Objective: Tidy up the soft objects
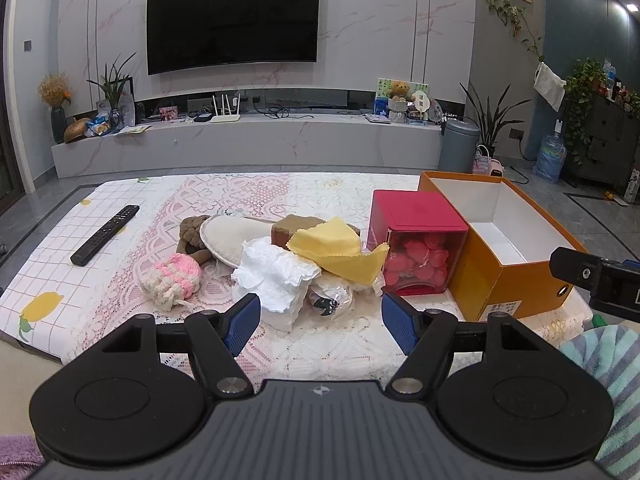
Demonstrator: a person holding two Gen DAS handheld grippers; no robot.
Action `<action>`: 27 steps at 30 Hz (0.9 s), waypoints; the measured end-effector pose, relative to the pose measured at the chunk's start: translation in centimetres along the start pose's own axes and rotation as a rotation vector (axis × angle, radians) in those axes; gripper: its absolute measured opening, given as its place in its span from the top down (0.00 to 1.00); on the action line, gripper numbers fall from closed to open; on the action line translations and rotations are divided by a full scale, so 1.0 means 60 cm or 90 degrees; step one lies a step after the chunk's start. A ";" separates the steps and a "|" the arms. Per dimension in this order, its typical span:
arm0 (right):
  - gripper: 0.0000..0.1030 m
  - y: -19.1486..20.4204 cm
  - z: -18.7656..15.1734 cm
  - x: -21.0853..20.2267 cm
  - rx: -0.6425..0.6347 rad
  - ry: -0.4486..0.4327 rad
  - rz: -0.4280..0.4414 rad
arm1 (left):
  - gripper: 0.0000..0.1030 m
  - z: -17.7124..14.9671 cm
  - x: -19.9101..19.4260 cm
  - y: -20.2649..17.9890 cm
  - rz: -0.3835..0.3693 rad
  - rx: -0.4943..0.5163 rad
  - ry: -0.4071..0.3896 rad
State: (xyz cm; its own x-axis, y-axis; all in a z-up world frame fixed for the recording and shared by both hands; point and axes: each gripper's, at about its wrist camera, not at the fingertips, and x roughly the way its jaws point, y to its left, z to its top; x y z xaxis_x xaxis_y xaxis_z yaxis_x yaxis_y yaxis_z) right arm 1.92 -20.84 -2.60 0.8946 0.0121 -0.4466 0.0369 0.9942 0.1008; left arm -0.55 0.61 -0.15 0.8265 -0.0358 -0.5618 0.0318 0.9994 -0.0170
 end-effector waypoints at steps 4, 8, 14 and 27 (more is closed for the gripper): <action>0.03 0.000 0.000 0.000 0.002 0.001 0.000 | 0.21 -0.002 0.001 0.001 0.000 -0.001 0.000; 0.03 0.001 0.000 0.000 0.003 0.001 0.000 | 0.21 -0.003 0.001 0.002 0.000 -0.003 0.001; 0.03 0.001 -0.001 0.000 0.004 0.004 0.000 | 0.21 -0.005 0.001 0.003 0.000 -0.003 0.002; 0.03 -0.001 -0.002 0.004 0.004 0.015 0.000 | 0.21 -0.008 0.005 0.006 0.002 -0.010 0.007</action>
State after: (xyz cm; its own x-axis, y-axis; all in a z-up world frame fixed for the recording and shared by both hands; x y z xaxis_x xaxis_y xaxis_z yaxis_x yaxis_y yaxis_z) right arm 2.09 -20.88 -2.81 0.8836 0.0145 -0.4680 0.0397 0.9936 0.1057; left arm -0.57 0.94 -0.72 0.8203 -0.0330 -0.5710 0.0201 0.9994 -0.0289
